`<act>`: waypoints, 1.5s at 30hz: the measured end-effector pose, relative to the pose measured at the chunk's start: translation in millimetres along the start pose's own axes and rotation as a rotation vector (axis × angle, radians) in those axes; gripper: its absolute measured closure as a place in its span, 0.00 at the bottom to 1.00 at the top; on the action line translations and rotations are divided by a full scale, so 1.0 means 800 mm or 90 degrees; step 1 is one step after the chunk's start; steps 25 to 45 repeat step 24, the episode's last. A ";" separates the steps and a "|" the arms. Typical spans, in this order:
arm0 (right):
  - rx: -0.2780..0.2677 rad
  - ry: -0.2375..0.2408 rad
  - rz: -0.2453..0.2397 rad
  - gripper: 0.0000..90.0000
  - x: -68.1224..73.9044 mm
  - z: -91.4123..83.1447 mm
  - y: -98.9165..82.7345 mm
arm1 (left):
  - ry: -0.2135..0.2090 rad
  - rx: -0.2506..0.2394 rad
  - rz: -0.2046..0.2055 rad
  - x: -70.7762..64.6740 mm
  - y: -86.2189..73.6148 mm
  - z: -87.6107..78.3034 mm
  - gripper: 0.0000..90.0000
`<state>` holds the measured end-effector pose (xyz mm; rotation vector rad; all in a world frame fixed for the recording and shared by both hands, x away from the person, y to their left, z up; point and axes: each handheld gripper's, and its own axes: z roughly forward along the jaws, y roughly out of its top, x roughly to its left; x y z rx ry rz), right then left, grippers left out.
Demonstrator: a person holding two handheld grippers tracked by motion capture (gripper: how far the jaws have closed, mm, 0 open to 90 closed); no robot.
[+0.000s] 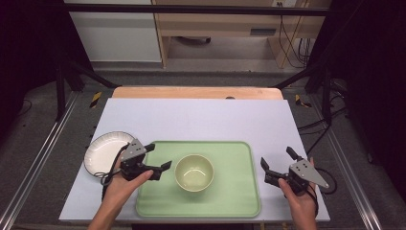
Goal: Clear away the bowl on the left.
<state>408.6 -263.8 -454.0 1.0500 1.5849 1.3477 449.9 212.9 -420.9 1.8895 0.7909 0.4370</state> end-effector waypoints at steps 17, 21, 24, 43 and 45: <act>0.000 0.003 0.003 0.04 0.000 0.001 0.000 | 0.123 -0.085 -0.016 0.057 -0.052 -0.094 0.10; 0.000 0.005 0.003 0.04 0.001 0.002 -0.001 | 0.132 -0.112 -0.028 0.067 -0.062 -0.101 0.09; 0.001 0.006 0.003 0.04 0.001 0.002 -0.001 | 0.132 -0.121 -0.031 0.069 -0.065 -0.101 0.09; 0.001 0.006 0.003 0.04 0.001 0.002 -0.001 | 0.132 -0.121 -0.031 0.069 -0.065 -0.101 0.09; 0.001 0.006 0.003 0.04 0.001 0.002 -0.001 | 0.132 -0.121 -0.031 0.069 -0.065 -0.101 0.09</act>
